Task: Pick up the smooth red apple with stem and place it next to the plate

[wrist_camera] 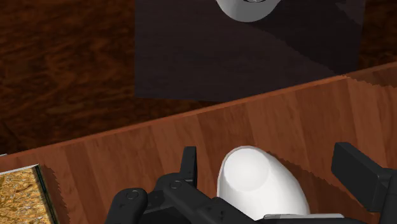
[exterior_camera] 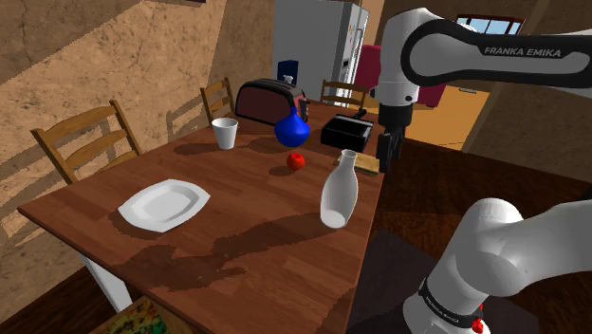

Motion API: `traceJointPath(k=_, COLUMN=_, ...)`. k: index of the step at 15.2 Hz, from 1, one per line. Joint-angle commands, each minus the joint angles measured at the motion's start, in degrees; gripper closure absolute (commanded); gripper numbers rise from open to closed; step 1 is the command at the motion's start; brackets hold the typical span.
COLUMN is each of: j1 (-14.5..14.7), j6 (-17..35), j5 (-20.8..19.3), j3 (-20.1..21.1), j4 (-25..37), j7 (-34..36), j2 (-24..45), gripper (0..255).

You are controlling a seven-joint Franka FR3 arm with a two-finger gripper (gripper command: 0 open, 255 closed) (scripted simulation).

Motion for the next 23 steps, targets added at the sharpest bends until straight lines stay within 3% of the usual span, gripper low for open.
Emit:
traceJointPath(k=1, j1=0.0, j6=0.0, j5=0.0, j3=0.0, j4=0.0, j7=0.0, j2=0.0, gripper=0)
traceJointPath(k=12, j1=0.4, j6=20.9, j5=-2.9, j3=-4.2, j4=4.2, j7=-4.8, j2=20.0, gripper=0)
traceJointPath(k=23, j1=0.9, j6=35.2, j5=-1.6, j3=-6.8, j4=17.4, j7=-10.2, j2=42.3, gripper=0)
